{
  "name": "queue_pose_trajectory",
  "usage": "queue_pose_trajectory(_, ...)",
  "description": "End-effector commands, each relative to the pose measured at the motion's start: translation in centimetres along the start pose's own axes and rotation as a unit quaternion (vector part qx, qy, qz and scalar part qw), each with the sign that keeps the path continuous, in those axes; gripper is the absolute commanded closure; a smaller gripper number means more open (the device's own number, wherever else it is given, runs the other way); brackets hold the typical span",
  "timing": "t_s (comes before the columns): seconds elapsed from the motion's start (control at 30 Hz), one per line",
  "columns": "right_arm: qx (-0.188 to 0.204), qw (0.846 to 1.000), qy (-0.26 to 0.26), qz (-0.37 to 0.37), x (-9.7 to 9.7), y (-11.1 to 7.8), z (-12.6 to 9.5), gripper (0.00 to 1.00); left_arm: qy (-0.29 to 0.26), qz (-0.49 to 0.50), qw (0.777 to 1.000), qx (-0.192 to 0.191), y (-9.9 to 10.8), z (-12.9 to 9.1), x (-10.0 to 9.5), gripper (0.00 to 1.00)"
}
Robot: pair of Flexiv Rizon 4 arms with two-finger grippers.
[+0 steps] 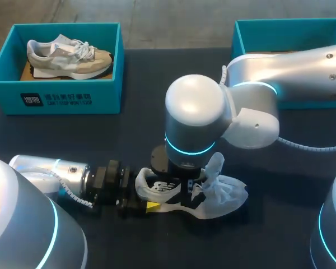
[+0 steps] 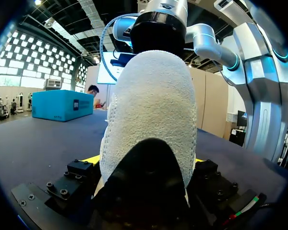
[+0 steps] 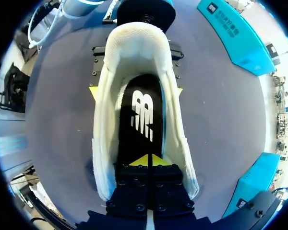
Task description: Take the shoe out of the shoebox, open the shoe tongue, remove and reinsert the insole, then place the shoe into the shoebox
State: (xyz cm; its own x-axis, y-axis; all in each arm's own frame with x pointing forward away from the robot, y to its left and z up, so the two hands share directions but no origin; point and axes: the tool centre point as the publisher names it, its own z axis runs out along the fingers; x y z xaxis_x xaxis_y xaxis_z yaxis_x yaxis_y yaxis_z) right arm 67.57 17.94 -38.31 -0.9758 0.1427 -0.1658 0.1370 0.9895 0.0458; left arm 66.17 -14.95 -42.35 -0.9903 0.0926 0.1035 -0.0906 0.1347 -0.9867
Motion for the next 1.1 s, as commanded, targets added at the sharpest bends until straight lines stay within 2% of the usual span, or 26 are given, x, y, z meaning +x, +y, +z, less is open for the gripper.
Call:
queue_pose_trajectory(0.03, -0.002, 1.0, -0.006, 0.004, 0.0, -0.7, -0.2, 1.0, -0.001, 0.0, 1.0, 0.0, 0.5, 0.0, 0.2, 1.0)
queue_pose_trajectory(0.8, -0.004, 1.0, 0.011, 0.01, -1.2, -1.9, 1.0, 1.0, -0.001, 0.0, 1.0, 0.0, 0.5, 0.0, 0.2, 1.0)
queue_pose_trajectory(1.1, -0.006, 0.999, 0.028, 0.016, -1.0, -2.2, 1.0, 0.73, -0.001, 0.0, 1.0, 0.0, 0.5, 0.0, 0.2, 1.0)
